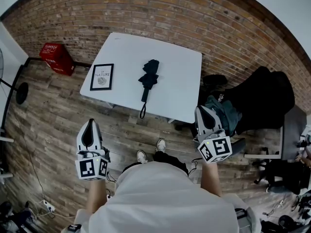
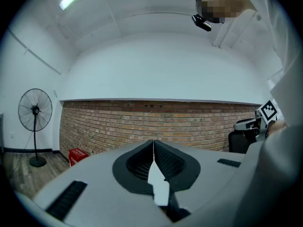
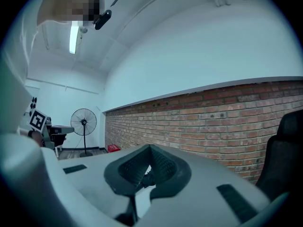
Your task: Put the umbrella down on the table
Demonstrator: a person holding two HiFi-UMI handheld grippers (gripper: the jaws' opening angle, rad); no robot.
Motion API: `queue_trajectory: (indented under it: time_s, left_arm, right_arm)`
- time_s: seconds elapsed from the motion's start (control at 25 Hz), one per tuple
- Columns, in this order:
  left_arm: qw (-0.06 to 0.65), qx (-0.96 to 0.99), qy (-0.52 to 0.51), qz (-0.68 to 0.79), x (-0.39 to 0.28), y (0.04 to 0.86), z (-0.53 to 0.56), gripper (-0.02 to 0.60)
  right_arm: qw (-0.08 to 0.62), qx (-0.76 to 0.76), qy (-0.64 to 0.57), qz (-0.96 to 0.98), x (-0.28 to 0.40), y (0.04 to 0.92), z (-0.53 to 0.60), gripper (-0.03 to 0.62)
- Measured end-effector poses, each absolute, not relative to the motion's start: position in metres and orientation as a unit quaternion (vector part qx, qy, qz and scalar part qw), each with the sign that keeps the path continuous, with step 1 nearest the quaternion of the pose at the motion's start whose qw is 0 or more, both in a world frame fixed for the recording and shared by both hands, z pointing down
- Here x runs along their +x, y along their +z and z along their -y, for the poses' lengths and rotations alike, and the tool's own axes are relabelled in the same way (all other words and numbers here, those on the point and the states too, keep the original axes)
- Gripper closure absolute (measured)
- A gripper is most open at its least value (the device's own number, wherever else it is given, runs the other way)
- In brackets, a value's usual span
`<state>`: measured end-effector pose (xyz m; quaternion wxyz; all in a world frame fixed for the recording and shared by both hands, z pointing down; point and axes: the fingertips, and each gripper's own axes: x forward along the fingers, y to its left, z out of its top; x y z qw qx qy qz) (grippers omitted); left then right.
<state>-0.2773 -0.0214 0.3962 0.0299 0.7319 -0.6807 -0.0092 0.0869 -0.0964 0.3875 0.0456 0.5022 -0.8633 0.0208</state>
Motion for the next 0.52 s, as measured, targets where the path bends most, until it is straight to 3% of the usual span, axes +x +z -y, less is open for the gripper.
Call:
queue_trajectory:
  time_s: [0.52]
  left_arm:
    - [0.037,0.731,-0.002,0.681,-0.2765,0.4049,0.0273,0.555]
  right_arm:
    - [0.046,0.500,0.021,0.865,0.0816,0.3946,0.1003,0.576]
